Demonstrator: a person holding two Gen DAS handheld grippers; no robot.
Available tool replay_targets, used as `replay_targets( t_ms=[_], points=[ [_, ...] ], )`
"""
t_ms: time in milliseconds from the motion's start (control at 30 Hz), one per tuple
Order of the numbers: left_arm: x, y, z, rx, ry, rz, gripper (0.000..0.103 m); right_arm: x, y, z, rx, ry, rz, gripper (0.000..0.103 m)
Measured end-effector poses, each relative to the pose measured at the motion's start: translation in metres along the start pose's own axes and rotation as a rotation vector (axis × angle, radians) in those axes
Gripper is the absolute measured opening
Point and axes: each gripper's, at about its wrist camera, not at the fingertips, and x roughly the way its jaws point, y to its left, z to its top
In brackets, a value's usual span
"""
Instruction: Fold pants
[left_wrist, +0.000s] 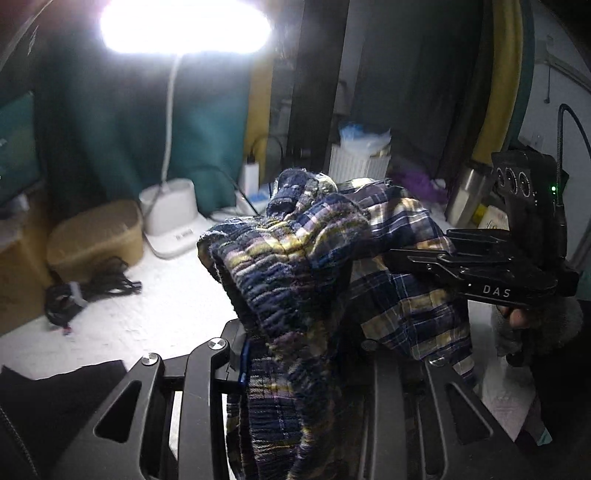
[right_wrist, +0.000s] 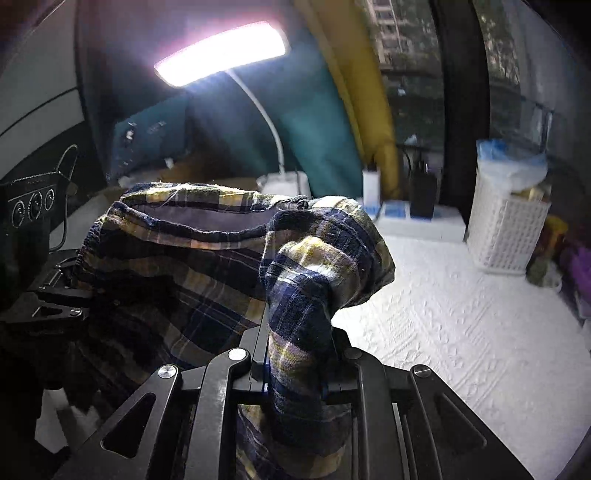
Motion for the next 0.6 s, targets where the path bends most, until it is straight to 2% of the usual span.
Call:
replay_targets(
  t_ms=[233, 433, 600],
  points=[
    [-0.056, -0.016, -0.001, 0.038, -0.107, 0.047, 0.032, -0.049, 0.032, 0.006, -0.053, -0.095, 0.000, 0.018],
    [-0.095, -0.023, -0.004, 0.028, -0.203, 0.073, 0.032, -0.082, 0.059, 0.014, -0.113, -0.163, -0.001, 0.018],
    [-0.120, -0.022, -0.011, 0.032, -0.245, 0.096, 0.032, -0.101, 0.080, 0.020, -0.164, -0.196, -0.001, 0.018]
  ],
)
